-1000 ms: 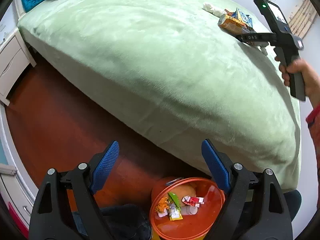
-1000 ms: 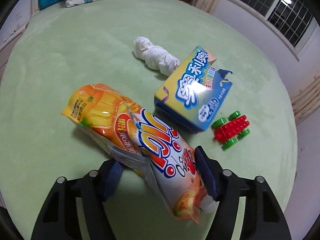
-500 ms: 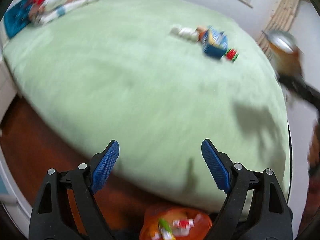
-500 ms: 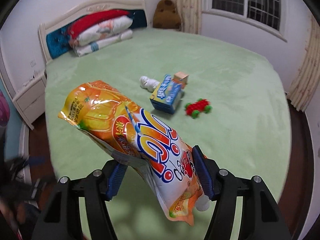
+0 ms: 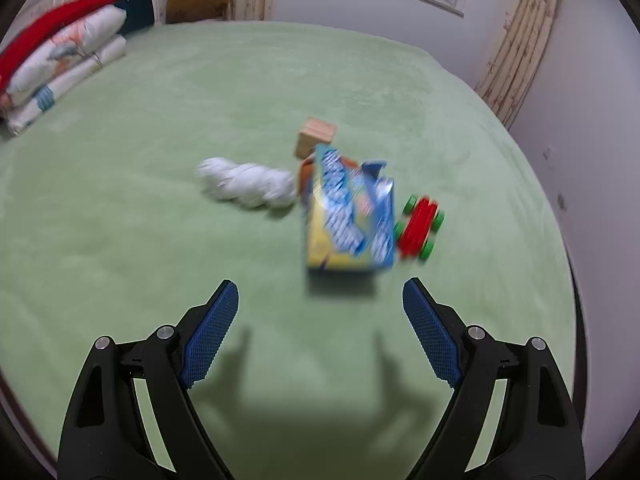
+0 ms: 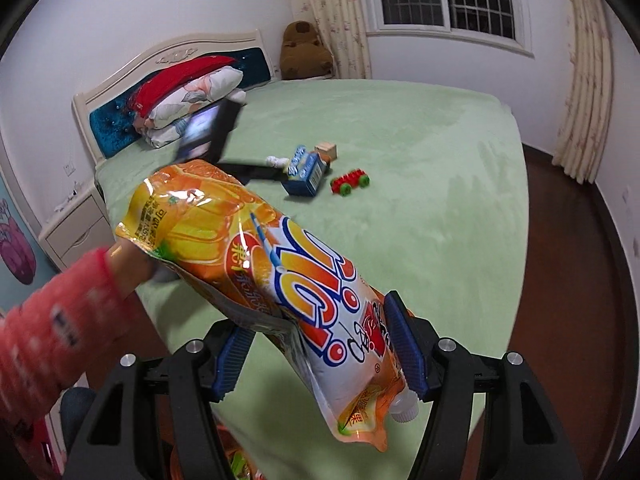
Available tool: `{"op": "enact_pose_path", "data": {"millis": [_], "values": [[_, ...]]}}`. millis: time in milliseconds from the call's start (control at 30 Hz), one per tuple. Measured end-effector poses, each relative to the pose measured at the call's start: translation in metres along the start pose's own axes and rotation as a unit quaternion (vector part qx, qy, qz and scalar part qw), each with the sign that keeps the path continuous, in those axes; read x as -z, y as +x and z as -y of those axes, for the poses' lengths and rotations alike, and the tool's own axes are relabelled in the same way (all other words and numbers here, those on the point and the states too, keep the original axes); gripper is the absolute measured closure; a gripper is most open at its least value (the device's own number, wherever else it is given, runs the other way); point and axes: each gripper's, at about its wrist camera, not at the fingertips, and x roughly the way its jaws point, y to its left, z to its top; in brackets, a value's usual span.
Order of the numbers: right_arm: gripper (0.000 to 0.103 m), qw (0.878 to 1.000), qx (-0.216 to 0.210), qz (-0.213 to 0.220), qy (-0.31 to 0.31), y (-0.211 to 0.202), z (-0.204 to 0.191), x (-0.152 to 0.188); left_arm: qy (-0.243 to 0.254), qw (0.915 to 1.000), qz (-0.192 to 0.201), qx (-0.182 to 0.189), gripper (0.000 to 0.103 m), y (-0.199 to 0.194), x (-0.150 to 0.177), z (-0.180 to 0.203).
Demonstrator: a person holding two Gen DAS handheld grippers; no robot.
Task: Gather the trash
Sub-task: 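Grasp the blue snack box with the left gripper while the right holds the bag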
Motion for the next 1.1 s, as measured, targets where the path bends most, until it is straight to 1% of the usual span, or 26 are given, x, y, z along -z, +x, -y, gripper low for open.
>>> {"op": "enact_pose_path", "data": {"millis": [100,133,233,333,367,400,433,467,500,667,900,933,1000,1100], "values": [[0.040,1.000,0.001,-0.004,0.005,-0.005,0.002,0.009,0.009,0.9999,0.009,-0.007,0.021,0.012,-0.014,0.008],[0.040,1.000,-0.001,-0.006,0.008,-0.005,0.003,0.010,0.009,1.0000,-0.002,-0.004,0.021,0.020,-0.019,0.011],[0.040,1.000,-0.002,-0.007,0.012,-0.006,0.004,0.016,0.008,0.9994,-0.019,-0.028,0.021,0.038,-0.025,0.016],[0.040,1.000,-0.003,-0.006,0.017,-0.005,0.004,0.020,0.010,0.9981,-0.040,-0.044,0.021,0.056,-0.027,0.018],[0.040,1.000,-0.001,-0.006,0.018,-0.005,0.004,0.020,0.008,0.9975,-0.052,-0.048,0.024,0.061,-0.026,0.017],[0.040,1.000,0.000,-0.007,0.019,-0.005,0.005,0.020,0.006,0.9968,-0.061,-0.051,0.042,0.064,-0.025,0.017],[0.040,1.000,0.001,-0.007,0.020,-0.005,0.004,0.020,0.001,0.9956,-0.076,-0.055,0.049,0.068,-0.022,0.015],[0.040,1.000,0.001,-0.006,0.023,-0.006,0.004,0.020,-0.003,0.9951,-0.079,-0.059,0.050,0.069,-0.020,0.013],[0.040,1.000,0.001,-0.007,0.023,-0.005,0.005,0.020,-0.003,0.9955,-0.074,-0.058,0.050,0.066,-0.018,0.013],[0.040,1.000,0.004,-0.004,0.022,-0.008,0.000,0.021,0.028,0.9972,-0.042,-0.055,0.050,0.040,-0.010,0.018],[0.040,1.000,0.002,-0.002,0.015,-0.015,-0.007,0.024,0.052,0.9980,-0.003,-0.037,0.050,-0.032,0.010,0.018],[0.040,1.000,0.002,-0.003,0.015,-0.016,-0.009,0.025,0.059,0.9974,0.004,-0.040,0.050,-0.046,0.018,0.019],[0.040,1.000,0.003,-0.004,0.011,-0.018,-0.013,0.028,0.067,0.9971,0.011,-0.035,0.050,-0.067,0.032,0.019],[0.040,1.000,0.001,-0.006,0.006,-0.021,-0.018,0.031,0.081,0.9962,0.013,-0.032,0.050,-0.105,0.066,0.015]]}}
